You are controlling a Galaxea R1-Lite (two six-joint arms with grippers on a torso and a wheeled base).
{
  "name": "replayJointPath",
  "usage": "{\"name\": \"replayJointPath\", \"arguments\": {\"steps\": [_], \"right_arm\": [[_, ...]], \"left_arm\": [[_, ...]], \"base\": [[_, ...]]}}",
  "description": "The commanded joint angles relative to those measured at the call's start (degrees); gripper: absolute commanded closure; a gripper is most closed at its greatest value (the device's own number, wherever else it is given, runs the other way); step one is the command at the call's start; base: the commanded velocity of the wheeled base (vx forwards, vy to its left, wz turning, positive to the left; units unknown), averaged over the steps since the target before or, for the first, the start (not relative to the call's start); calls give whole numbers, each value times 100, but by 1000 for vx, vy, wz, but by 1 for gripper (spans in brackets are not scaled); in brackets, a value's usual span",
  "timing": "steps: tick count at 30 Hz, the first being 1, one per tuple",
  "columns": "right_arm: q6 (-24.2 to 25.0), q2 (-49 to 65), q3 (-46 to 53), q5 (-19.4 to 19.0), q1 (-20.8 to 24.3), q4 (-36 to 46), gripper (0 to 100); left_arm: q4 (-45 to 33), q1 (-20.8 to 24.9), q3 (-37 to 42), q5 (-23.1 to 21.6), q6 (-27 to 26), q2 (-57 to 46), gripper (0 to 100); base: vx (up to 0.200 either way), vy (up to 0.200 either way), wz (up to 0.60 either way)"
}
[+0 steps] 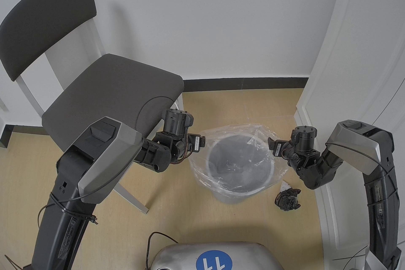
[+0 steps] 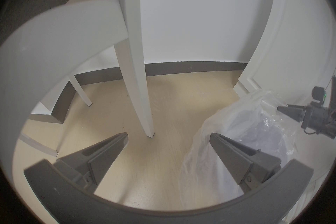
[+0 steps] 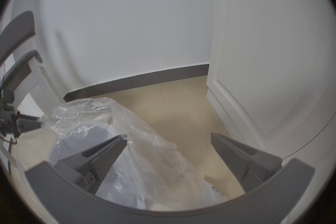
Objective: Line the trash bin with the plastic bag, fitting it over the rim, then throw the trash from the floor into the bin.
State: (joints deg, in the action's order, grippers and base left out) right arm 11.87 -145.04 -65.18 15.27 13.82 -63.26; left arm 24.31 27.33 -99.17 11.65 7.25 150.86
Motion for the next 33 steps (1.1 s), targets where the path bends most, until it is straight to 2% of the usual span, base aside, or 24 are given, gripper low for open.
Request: {"name": "replayJointPath", "arguments": {"steps": [1,10,16,21,33], "right_arm": [[113,-288,-320,11,-55,-11,0],[149,-622,-741,19,-222,-292,0],[166,-1052,-1084,19,-222,-495,0],[368,-1202,-1181,19,-178,-477,0],[368,-1316,-1163,11,-178,-424,0]], "left_arm": [[13,0,-208,21,22,269,0],[21,18,-797,65,268,629,0],[4,27,-1542,478,347,1077,0],[-102,35,-1542,592,347,1200,0],[-875,35,-1542,592,391,1218,0]], "base": [[0,0,0],[0,0,0],[0,0,0],[0,0,0],[0,0,0]]}}
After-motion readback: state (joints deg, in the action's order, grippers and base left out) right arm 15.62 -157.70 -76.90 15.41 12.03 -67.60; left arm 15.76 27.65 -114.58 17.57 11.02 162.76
